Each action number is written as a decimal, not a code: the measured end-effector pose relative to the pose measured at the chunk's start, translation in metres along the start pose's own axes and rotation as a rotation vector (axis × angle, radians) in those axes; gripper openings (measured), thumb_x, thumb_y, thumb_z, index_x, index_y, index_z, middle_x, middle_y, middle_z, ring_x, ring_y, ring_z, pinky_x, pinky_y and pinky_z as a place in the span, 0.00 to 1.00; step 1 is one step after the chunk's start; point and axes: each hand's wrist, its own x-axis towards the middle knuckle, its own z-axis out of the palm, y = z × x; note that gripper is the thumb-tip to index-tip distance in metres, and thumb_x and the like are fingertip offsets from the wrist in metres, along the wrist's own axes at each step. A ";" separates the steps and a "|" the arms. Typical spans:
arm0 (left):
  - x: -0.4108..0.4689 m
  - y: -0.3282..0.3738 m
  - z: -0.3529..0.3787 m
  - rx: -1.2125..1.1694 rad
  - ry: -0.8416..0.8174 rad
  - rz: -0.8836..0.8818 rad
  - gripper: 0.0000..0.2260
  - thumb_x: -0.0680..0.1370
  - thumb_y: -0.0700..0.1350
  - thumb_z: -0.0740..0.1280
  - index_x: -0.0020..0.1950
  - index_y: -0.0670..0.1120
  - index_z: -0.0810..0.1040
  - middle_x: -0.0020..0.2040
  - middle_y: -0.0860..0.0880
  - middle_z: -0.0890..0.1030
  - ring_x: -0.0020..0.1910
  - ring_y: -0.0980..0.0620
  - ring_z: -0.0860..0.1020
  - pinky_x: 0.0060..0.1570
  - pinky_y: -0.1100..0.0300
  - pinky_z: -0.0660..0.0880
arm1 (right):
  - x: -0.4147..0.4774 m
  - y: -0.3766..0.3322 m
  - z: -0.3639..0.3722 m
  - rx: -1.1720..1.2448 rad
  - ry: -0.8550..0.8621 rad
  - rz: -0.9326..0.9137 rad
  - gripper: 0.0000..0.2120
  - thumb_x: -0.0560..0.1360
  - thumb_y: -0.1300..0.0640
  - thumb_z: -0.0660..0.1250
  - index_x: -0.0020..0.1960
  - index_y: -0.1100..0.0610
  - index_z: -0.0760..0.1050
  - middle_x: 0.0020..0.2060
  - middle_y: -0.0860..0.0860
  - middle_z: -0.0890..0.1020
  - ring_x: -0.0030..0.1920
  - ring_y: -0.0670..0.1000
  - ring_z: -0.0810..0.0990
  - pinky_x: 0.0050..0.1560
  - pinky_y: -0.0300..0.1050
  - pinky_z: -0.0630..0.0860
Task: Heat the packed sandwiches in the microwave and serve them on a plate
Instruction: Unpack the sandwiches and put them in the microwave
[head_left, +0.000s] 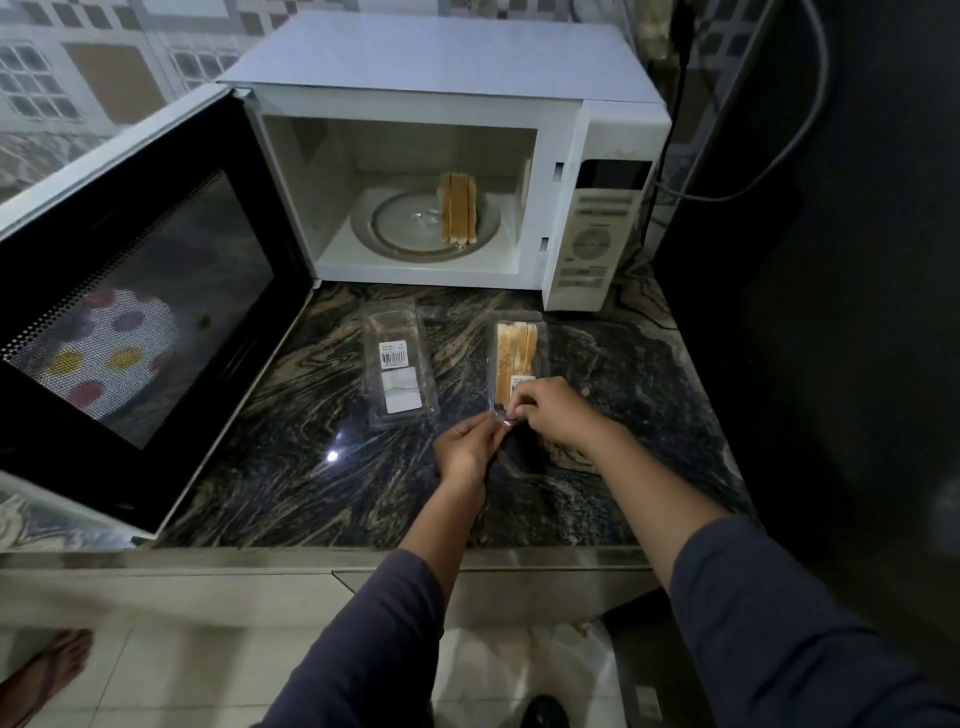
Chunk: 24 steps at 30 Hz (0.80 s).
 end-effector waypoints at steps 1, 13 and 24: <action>0.000 0.000 0.001 -0.009 0.013 -0.002 0.05 0.73 0.29 0.66 0.47 0.30 0.79 0.30 0.43 0.82 0.31 0.51 0.81 0.36 0.66 0.80 | -0.001 -0.002 -0.002 0.013 -0.005 0.008 0.10 0.76 0.65 0.61 0.43 0.57 0.80 0.45 0.52 0.80 0.48 0.50 0.77 0.48 0.40 0.70; 0.005 -0.002 0.001 -0.067 0.013 -0.036 0.09 0.74 0.28 0.65 0.53 0.29 0.76 0.39 0.38 0.79 0.39 0.44 0.79 0.51 0.56 0.79 | -0.008 -0.039 -0.063 -0.136 0.353 -0.246 0.07 0.76 0.60 0.64 0.46 0.55 0.81 0.45 0.51 0.77 0.51 0.49 0.71 0.52 0.43 0.67; 0.007 -0.004 -0.003 -0.024 0.020 -0.036 0.10 0.73 0.29 0.66 0.54 0.30 0.76 0.47 0.34 0.80 0.40 0.46 0.80 0.54 0.57 0.77 | 0.005 -0.052 -0.050 -0.086 0.780 -0.361 0.06 0.77 0.61 0.59 0.53 0.62 0.67 0.42 0.54 0.74 0.41 0.53 0.74 0.35 0.44 0.68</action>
